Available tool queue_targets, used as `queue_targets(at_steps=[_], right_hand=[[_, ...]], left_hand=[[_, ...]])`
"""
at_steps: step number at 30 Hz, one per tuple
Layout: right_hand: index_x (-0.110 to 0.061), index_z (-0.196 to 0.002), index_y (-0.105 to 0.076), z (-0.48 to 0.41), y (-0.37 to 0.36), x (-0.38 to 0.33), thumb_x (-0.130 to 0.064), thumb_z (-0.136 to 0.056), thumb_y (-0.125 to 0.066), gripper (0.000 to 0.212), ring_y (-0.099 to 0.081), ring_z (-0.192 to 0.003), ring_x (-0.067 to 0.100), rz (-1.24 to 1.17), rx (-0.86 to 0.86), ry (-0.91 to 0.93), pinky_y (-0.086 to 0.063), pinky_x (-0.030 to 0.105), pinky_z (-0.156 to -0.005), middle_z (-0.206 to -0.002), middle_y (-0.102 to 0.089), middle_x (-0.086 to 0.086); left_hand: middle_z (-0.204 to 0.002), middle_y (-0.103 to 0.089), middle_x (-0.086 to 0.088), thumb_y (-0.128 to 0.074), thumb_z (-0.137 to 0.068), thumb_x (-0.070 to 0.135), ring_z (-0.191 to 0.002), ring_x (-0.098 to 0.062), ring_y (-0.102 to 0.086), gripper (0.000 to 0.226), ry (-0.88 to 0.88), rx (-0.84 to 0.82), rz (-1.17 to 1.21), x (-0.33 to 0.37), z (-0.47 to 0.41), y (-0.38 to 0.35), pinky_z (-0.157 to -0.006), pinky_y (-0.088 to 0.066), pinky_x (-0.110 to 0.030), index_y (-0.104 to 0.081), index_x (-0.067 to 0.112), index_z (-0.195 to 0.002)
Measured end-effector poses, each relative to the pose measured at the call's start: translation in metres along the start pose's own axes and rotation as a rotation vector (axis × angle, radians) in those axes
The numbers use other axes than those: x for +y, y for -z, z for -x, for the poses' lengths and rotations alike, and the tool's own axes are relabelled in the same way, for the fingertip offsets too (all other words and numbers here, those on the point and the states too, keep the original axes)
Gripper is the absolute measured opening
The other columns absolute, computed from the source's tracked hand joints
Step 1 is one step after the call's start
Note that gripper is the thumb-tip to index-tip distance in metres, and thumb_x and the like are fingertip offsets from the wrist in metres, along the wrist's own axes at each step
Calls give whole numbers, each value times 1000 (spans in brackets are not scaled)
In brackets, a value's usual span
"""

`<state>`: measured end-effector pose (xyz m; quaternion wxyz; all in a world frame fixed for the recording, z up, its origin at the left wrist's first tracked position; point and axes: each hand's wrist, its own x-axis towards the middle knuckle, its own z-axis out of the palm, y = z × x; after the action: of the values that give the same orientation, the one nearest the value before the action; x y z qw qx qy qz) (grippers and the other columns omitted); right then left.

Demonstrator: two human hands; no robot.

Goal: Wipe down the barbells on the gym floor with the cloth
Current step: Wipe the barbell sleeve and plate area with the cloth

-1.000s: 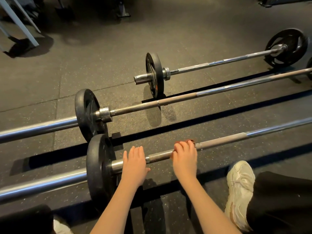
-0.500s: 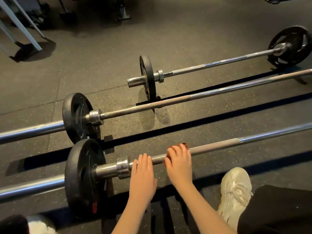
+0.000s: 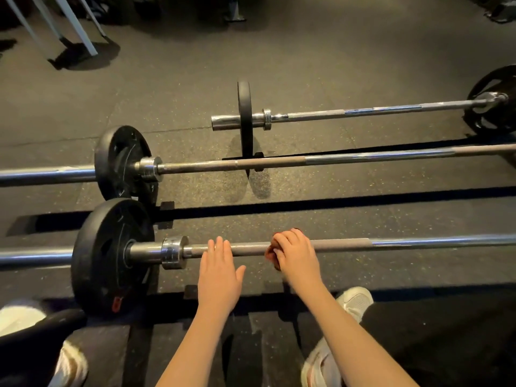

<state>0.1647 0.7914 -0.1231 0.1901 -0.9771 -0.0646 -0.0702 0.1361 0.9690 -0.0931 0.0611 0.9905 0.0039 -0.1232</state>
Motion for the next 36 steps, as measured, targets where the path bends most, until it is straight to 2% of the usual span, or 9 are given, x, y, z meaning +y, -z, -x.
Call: queue_targets(at_steps=[4,7,10,13,18,24,27,30,36], right_hand=[[-21,-91,-65,-2,20,53,-38,-90,-36,33,-55,-99,27,24,-39,-180,-46,40,-90,-94,-62,-3],[-17,-100,-67,10,10,24,-25,-87,-66,15,-53,-118,35,41,32,-331,-39,50,-107,-107,-64,1],[-16,-95,-69,4,9,4,-19,-75,-79,23,-59,-110,33,-49,3,-164,-47,49,-97,-102,-67,1],[-19,-91,-68,-3,22,41,-31,-81,-64,15,-58,-99,27,7,-56,-17,-52,44,-81,-96,-65,-1],[-28,-122,-61,11,30,60,-34,-100,-47,27,-15,-145,29,-57,-66,-460,-21,46,-116,-152,-32,4],[-13,-100,-70,4,26,30,-16,-86,-63,16,-48,-119,36,-126,-125,-113,-46,50,-96,-119,-59,11],[-25,-112,-67,3,43,60,-27,-93,-58,21,-37,-131,30,-45,-135,-222,-38,42,-106,-145,-38,10],[-24,-120,-62,9,47,75,-33,-98,-46,28,-31,-136,30,65,-109,-378,-30,44,-111,-146,-38,11],[-15,-87,-70,2,38,51,-26,-85,-56,18,-60,-88,25,18,-1,-41,-53,41,-76,-88,-64,1]], left_hand=[[-162,5,-9,-26,-102,47,-148,-26,6,69,2,-46,52,19,4,2,-121,-5,-37,-2,8,-154],[-162,5,-8,-25,-102,47,-148,-25,6,69,-18,-75,74,36,6,4,-120,-3,-37,-1,9,-154],[-162,2,-7,-25,-103,47,-149,-24,5,66,-49,-78,60,47,2,4,-120,-3,-36,-4,10,-154],[-162,-1,-7,-25,-103,46,-149,-25,3,65,-78,-70,45,52,-4,2,-120,-5,-37,-8,11,-154],[-162,-2,-7,-27,-103,46,-149,-26,2,65,-65,-89,72,63,-1,2,-121,-7,-38,-8,10,-153],[-162,-2,-7,-26,-103,45,-149,-25,2,65,-50,-61,96,63,0,0,-121,-6,-39,-7,10,-153],[-162,-3,-7,-26,-103,45,-149,-26,2,64,-51,-61,101,64,0,1,-121,-7,-40,-9,10,-153],[-162,-4,-7,-23,-103,46,-149,-26,1,64,-63,-64,99,68,-3,5,-121,-6,-40,-10,9,-153],[-161,-9,-6,-22,-103,47,-149,-26,1,63,-72,-32,121,85,-12,-2,-120,-5,-40,-12,10,-153]])
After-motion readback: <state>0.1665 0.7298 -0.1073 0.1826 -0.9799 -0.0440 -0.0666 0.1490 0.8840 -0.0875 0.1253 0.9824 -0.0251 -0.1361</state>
